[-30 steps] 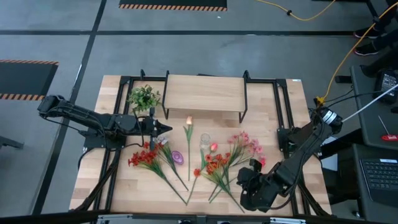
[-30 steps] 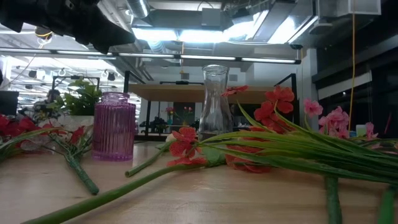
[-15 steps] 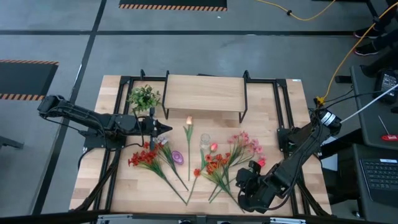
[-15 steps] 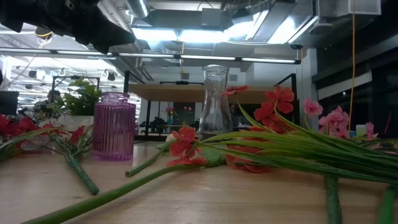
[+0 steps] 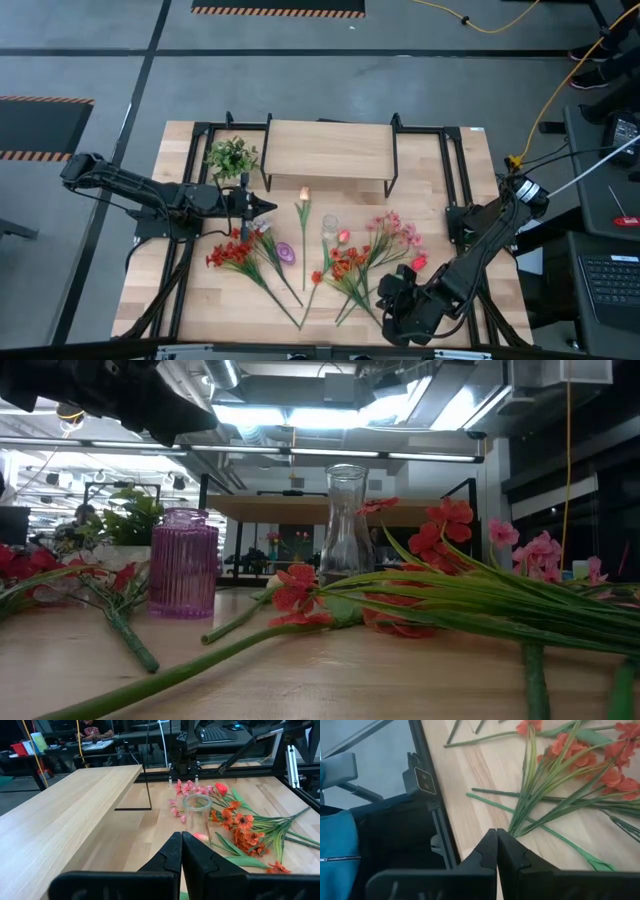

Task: Pick and place flowers into a vace then onto a shelf
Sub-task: Put the right orange flowers into the transparent vase

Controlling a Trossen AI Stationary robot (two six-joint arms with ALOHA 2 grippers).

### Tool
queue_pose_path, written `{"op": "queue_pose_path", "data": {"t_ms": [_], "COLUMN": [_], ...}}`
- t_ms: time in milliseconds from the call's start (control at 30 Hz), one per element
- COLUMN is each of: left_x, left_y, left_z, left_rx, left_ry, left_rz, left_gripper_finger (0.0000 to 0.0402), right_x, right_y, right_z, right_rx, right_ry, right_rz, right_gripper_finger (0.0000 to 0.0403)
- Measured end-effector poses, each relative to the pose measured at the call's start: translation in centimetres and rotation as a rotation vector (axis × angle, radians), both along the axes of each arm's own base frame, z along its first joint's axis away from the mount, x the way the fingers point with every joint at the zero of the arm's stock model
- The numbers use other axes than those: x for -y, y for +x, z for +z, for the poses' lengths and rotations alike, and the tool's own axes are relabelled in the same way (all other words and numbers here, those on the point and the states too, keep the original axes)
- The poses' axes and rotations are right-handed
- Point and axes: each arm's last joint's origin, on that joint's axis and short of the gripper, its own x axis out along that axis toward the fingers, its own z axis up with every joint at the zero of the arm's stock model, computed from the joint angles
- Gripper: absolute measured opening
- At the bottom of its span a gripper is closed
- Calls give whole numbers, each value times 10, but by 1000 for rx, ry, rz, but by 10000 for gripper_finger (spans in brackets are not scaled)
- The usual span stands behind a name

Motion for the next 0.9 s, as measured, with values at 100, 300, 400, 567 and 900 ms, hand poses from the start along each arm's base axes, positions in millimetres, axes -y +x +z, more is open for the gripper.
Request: {"op": "queue_pose_path", "data": {"t_ms": [100,300,400,567,900], "left_x": [0,0,0,0,0], "left_y": [0,0,0,0,0], "left_z": [0,0,0,0,0], "left_rx": [0,-2,-3,-3,-4], "left_ry": [0,1,1,1,1], "left_rz": [0,0,0,0,0], "left_gripper_finger": [4,4,3,4,4], "right_x": [-1,-14,-25,-38,-26], "right_y": [2,14,24,35,49], "right_z": [-1,1,-1,-7,-13], "right_rx": [-7,-69,-113,-179,-208], "right_ry": [5,-39,-75,-116,-114], "right_rz": [-6,-15,-10,-1,-95], "right_gripper_finger": [2,1,1,5,58]}}
